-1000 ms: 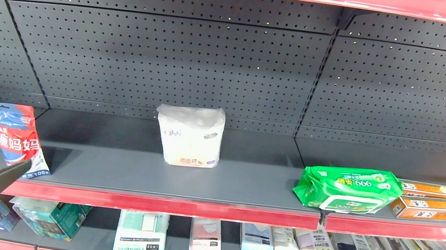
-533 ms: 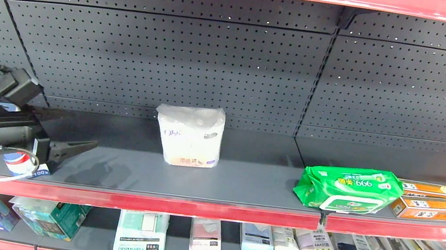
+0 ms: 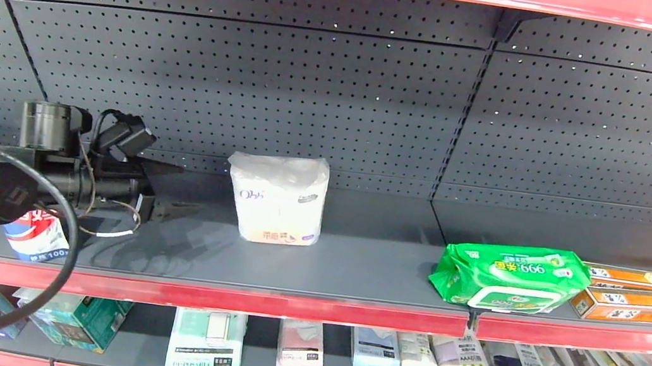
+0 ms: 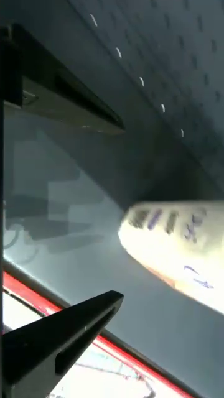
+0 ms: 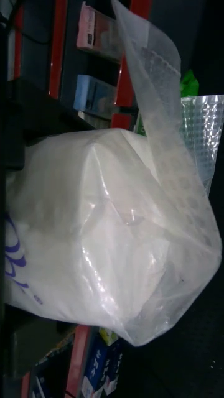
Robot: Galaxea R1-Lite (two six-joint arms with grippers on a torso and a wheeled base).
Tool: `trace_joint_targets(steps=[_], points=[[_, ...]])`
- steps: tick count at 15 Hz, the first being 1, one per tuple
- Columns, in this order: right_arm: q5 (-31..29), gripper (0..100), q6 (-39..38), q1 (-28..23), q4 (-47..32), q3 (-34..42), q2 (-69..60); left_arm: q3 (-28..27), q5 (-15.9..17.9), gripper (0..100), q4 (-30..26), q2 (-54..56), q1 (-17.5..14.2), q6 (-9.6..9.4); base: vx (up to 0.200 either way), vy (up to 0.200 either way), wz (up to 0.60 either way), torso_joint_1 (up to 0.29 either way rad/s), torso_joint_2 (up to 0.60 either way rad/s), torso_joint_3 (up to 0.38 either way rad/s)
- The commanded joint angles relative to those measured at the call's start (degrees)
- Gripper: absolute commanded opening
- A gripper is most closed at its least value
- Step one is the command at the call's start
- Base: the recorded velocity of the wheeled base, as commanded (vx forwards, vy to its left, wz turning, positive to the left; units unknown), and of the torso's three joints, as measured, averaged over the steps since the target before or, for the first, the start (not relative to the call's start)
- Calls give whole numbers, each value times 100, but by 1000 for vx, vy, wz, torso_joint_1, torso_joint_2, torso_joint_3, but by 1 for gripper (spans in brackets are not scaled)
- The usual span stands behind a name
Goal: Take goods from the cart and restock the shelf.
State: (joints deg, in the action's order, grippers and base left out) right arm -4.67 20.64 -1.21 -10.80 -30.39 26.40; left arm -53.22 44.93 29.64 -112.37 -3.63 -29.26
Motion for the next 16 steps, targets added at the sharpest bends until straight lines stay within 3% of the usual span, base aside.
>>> trace_joint_targets(steps=[1,5,16], points=[[-8,0,2,-2,-10,7,-13,-259,-11,100,16,-347,275,17,0,0,0,0,0,0],[-16,0,2,-2,-27,-19,-21,-962,-99,100,16,-786,460,43,0,0,0,0,0,0],[-140,0,54,-2,-36,60,-4,-1735,33,100,16,-1313,996,175,0,0,0,0,0,0]])
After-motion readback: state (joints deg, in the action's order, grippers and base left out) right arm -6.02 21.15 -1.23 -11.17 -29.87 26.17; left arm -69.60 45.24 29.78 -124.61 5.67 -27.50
